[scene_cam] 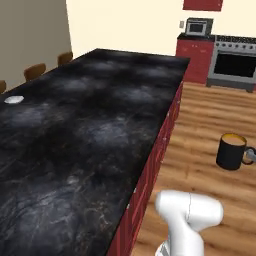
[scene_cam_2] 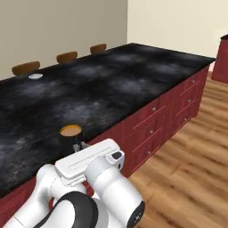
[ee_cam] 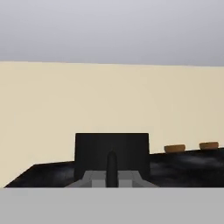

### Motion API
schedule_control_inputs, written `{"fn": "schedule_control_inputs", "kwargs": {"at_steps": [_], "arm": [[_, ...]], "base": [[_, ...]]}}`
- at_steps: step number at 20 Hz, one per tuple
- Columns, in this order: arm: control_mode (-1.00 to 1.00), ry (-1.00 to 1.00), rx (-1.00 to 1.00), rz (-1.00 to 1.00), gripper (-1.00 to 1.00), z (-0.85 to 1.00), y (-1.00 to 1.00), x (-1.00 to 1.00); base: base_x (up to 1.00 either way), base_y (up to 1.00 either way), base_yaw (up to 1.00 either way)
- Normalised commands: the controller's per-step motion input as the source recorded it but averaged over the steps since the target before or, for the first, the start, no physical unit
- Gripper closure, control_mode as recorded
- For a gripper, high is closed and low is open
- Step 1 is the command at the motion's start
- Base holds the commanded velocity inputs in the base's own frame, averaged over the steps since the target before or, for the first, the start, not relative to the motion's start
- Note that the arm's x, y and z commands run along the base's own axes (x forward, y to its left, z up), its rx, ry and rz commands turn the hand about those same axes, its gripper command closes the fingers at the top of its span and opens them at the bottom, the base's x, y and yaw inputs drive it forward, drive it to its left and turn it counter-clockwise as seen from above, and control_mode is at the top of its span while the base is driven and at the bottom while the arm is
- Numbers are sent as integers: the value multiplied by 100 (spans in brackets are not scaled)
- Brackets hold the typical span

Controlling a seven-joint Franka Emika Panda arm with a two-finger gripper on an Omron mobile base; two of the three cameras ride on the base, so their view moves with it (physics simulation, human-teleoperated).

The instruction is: Pick the cup of tea, navigate to the dining table, and place it on the saucer.

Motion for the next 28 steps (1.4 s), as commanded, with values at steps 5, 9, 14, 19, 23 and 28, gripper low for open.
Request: {"fn": "schedule_control_inputs", "kwargs": {"at_steps": [5, 9, 14, 19, 23, 28], "arm": [[100, 0, 0, 0, 100, 0, 0, 0], [100, 0, 0, 0, 100, 0, 0, 0], [100, 0, 0, 0, 100, 0, 0, 0], [100, 0, 0, 0, 100, 0, 0, 0], [100, 0, 0, 0, 100, 0, 0, 0], [100, 0, 0, 0, 100, 0, 0, 0]], "base": [[-100, -1, 53], [-100, 12, 46], [-91, 44, 41], [-34, 100, 10], [-8, 100, 0], [0, 100, -4]]}}
